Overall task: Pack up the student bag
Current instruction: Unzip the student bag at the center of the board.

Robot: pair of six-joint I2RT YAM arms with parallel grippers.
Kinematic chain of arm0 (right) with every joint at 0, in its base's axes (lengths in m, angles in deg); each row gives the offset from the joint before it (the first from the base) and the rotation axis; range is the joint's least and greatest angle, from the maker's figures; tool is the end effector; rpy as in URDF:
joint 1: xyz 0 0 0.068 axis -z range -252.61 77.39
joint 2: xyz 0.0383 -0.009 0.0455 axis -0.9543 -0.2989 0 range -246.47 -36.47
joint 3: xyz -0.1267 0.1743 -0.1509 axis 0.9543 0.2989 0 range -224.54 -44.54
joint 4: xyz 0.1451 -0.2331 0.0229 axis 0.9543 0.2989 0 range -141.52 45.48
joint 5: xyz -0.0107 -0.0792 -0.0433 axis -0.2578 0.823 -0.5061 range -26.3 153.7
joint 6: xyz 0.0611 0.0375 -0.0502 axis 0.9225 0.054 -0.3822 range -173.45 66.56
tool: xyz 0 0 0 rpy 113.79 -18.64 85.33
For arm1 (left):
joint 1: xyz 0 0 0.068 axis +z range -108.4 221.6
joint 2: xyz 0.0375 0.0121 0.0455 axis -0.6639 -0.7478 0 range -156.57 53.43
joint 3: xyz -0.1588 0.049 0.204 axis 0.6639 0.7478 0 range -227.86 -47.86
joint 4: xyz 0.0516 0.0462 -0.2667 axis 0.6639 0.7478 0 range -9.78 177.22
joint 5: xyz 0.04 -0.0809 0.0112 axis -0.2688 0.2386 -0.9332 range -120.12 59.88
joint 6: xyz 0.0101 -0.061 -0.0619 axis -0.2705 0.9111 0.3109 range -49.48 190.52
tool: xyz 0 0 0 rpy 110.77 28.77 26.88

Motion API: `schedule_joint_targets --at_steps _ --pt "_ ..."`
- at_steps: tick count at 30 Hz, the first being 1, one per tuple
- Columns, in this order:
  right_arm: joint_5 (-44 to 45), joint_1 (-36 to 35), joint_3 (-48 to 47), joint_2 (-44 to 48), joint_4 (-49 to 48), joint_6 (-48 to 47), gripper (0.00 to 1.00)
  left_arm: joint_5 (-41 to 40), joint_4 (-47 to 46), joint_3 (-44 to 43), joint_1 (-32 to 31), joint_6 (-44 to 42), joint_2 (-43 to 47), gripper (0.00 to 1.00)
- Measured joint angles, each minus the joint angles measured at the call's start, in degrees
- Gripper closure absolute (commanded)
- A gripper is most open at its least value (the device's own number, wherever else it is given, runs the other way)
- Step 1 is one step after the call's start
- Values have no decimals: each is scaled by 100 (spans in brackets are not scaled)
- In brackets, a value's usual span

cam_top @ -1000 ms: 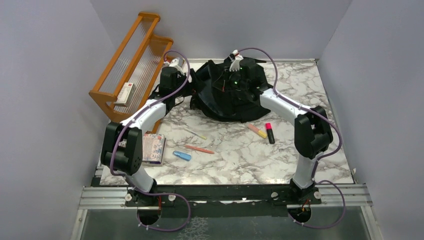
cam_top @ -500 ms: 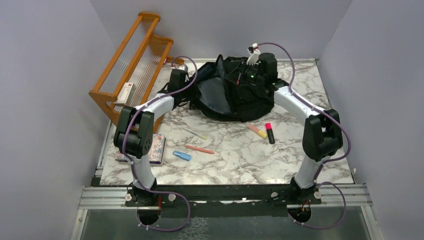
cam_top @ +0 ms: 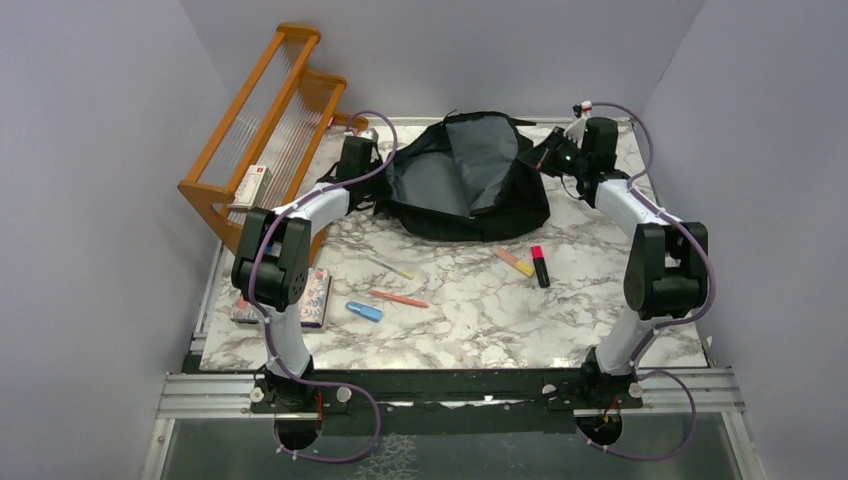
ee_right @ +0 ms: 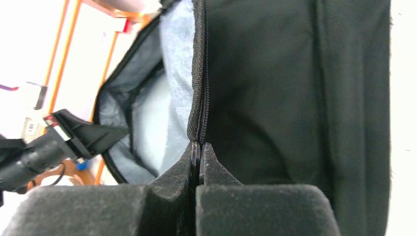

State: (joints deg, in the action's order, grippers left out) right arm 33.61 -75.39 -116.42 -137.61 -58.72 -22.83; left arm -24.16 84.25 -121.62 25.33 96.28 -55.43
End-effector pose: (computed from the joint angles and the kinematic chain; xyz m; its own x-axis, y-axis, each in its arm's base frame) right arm 0.4536 0.0609 0.2349 -0.5806 0.4129 -0.7017 -0.2444 0.7337 0.6340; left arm 0.4457 -0.1384 0.1580 -0.7002 -0.2460 -0.6702 0.0572 0.9164 -0.3961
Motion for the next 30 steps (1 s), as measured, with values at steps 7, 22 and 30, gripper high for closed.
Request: schedule_joint_targets --at_steps 7,22,30 --pt "114 212 289 -601 -61 -57 99 275 4 -76 20 -129 -2 98" --pt "787 203 374 -944 219 -632 55 977 -7 -81 -87 -435 -20 71" --pt "1462 214 374 348 575 -1064 54 1064 2 -179 -111 -446 -24 58"
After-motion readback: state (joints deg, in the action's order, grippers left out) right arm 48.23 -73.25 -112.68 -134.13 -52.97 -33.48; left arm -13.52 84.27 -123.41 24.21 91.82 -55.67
